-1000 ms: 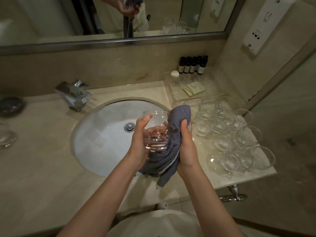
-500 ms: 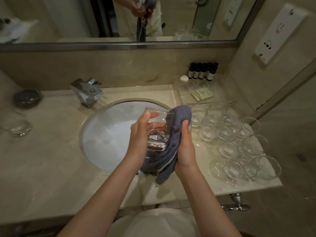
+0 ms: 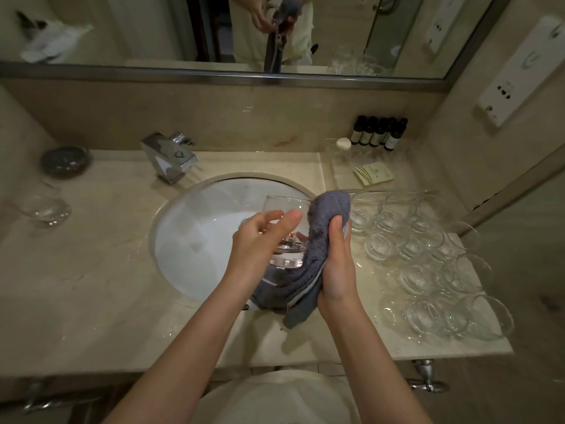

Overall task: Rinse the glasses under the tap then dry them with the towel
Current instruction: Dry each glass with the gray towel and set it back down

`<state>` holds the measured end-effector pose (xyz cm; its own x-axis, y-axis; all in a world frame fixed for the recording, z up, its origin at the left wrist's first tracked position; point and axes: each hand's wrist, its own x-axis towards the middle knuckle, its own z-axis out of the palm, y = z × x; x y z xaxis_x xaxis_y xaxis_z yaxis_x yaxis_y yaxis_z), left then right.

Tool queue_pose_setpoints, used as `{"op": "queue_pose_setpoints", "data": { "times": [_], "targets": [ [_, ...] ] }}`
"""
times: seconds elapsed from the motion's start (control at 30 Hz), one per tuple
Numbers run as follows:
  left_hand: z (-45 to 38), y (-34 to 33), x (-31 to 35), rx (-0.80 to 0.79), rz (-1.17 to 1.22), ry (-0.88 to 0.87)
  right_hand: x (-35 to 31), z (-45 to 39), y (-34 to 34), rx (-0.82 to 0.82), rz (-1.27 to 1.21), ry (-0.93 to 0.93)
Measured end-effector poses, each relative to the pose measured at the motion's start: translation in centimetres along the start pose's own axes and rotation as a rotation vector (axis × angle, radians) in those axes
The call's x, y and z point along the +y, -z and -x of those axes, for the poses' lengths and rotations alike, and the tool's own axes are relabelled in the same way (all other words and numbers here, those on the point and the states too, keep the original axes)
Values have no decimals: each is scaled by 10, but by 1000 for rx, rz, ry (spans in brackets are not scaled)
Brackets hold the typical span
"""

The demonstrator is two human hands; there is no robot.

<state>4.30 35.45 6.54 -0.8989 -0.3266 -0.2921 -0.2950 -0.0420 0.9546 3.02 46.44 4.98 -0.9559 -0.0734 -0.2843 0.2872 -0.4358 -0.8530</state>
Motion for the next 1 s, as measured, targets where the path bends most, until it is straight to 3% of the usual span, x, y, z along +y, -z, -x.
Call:
{"op": "queue_pose_setpoints", "data": {
  "times": [0.17,0.4,0.67,0.83,1.0],
  "targets": [
    [-4,-2,-6,66,169,77,2,-5,2,-31,-63,-59],
    [-13,-2,0,-30,222,190,7,-9,1,-5,-87,-99],
    [-15,-4,-15,81,163,-17,4,-13,3,-36,-25,-26],
    [-19,0,-9,28,242,97,6,-17,4,-47,-5,-48],
    [-19,8,-11,-164,363,253,8,-20,7,10,132,9]
  ]
}}
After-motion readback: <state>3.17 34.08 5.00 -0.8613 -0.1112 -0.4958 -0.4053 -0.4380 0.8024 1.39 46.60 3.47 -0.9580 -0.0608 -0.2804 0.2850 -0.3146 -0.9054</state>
